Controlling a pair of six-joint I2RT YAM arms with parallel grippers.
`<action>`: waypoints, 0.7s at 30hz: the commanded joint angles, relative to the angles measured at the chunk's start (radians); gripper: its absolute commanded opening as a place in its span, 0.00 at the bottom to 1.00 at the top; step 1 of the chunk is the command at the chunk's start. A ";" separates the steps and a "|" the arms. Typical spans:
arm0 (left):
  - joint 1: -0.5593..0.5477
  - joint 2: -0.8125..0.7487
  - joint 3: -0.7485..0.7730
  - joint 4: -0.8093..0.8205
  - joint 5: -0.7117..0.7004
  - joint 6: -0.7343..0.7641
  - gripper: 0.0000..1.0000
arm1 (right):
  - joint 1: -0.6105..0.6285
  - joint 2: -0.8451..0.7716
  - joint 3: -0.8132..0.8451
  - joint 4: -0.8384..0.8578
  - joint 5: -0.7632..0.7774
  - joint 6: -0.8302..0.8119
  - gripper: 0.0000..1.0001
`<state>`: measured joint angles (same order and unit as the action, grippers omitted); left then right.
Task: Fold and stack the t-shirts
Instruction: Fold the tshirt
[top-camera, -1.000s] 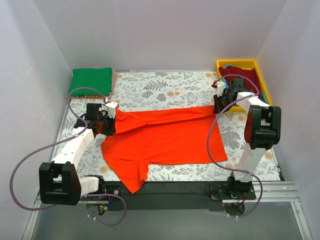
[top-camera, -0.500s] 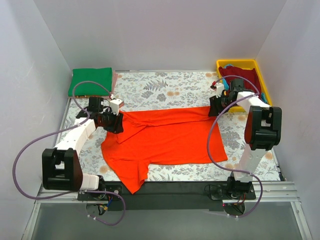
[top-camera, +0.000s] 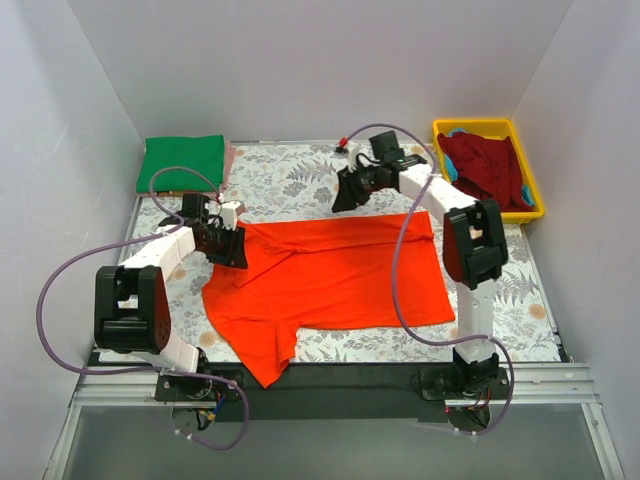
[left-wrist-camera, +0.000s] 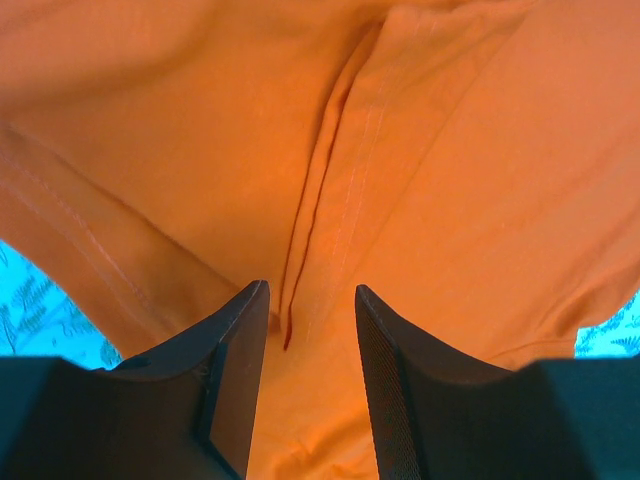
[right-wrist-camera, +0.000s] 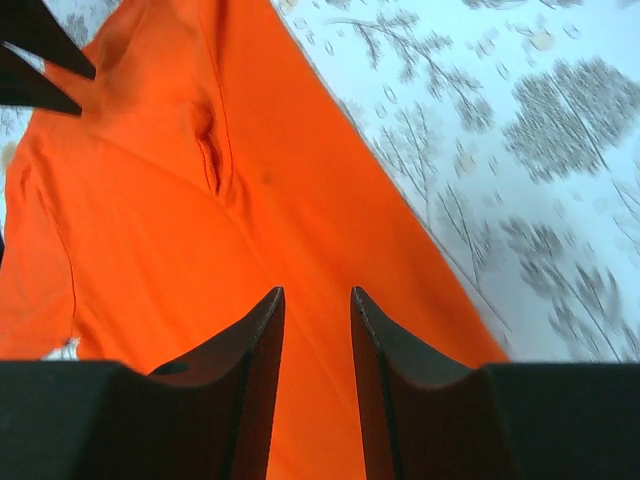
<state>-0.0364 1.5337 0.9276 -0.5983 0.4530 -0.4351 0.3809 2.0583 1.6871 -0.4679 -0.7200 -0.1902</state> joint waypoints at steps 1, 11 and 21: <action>0.035 -0.020 -0.019 -0.070 -0.007 -0.007 0.39 | 0.162 0.126 0.176 0.107 -0.035 0.132 0.40; 0.076 -0.001 -0.062 -0.097 0.007 -0.010 0.37 | 0.331 0.328 0.321 0.224 0.025 0.227 0.49; 0.078 0.026 -0.068 -0.092 0.007 0.001 0.35 | 0.381 0.369 0.318 0.227 0.034 0.222 0.45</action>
<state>0.0372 1.5677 0.8631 -0.6960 0.4519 -0.4423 0.7486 2.4321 1.9751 -0.2779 -0.6827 0.0269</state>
